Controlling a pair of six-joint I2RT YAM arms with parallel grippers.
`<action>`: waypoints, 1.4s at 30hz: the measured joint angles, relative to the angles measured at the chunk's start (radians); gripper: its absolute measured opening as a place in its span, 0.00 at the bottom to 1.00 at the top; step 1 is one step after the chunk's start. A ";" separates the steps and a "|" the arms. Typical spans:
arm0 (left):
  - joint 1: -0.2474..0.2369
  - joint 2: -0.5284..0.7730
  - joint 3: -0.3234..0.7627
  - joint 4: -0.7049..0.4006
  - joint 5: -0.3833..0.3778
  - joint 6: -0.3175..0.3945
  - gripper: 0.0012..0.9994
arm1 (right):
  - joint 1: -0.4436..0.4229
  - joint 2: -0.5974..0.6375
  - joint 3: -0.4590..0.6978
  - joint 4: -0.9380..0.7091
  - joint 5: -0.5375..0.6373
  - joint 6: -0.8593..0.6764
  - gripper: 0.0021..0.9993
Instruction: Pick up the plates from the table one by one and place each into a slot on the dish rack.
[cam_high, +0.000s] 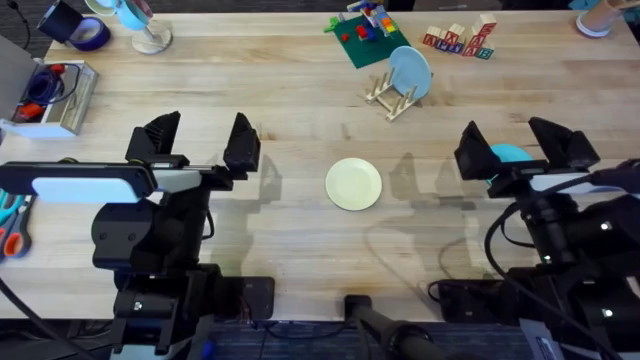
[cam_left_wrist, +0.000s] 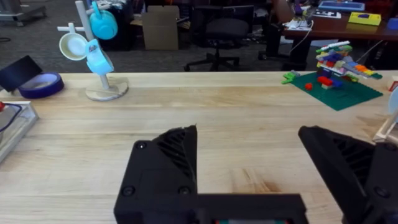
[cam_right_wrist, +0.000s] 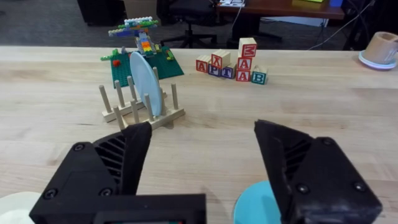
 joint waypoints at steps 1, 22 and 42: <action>0.000 0.000 0.000 0.000 0.000 0.000 0.99 | 0.000 0.000 0.000 0.000 0.000 0.000 0.99; 0.000 0.031 0.073 -0.110 -0.035 -0.003 0.99 | 0.000 0.039 0.060 -0.067 0.008 -0.042 1.00; 0.000 0.780 1.229 -1.077 0.013 -0.048 0.99 | 0.000 0.947 1.347 -1.100 -0.121 -0.032 1.00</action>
